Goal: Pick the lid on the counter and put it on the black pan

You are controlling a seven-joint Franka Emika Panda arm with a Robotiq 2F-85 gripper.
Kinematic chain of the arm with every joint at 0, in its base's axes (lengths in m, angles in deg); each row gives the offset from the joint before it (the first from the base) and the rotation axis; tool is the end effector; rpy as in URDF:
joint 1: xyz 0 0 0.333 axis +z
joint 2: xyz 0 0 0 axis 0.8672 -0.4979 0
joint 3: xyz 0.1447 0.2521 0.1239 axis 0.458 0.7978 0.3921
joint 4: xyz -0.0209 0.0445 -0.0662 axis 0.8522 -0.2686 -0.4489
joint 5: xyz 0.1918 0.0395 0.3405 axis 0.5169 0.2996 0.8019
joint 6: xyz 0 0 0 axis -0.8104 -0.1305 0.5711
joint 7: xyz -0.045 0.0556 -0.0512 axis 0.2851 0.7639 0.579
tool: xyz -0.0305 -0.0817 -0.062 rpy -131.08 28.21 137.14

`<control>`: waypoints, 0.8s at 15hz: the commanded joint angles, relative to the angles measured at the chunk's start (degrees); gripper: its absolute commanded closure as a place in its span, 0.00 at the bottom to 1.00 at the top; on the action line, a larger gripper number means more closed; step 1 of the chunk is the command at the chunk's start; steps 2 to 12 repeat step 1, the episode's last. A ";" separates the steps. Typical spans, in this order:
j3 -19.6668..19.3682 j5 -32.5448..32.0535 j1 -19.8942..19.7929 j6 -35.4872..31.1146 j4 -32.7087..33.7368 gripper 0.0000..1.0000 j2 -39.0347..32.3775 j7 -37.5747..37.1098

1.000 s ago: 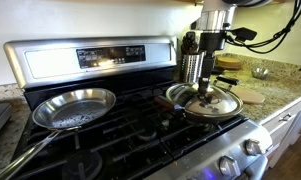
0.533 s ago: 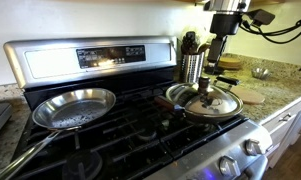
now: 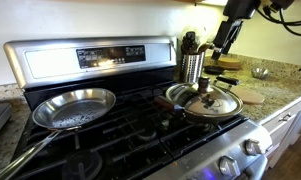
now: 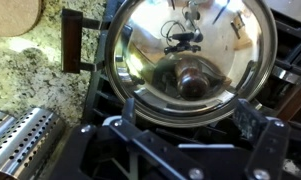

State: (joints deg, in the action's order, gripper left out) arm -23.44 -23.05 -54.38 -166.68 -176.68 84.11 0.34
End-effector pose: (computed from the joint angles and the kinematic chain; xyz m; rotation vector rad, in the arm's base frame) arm 0.4546 0.0942 0.4410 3.0591 0.5716 0.3304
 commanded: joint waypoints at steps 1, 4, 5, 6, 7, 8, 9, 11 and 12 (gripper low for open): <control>-0.59 -0.27 0.64 0.13 0.11 0.00 -0.20 -0.22; -0.59 -0.27 0.64 0.13 0.11 0.00 -0.20 -0.22; -0.59 -0.27 0.64 0.13 0.11 0.00 -0.20 -0.22; -0.59 -0.27 0.64 0.13 0.11 0.00 -0.20 -0.22; -0.59 -0.27 0.64 0.13 0.11 0.00 -0.20 -0.22; -0.59 -0.27 0.64 0.13 0.11 0.00 -0.20 -0.22; -0.59 -0.27 0.64 0.13 0.11 0.00 -0.20 -0.22; -0.59 -0.27 0.64 0.13 0.11 0.00 -0.20 -0.22; -0.59 -0.27 0.64 0.13 0.11 0.00 -0.20 -0.22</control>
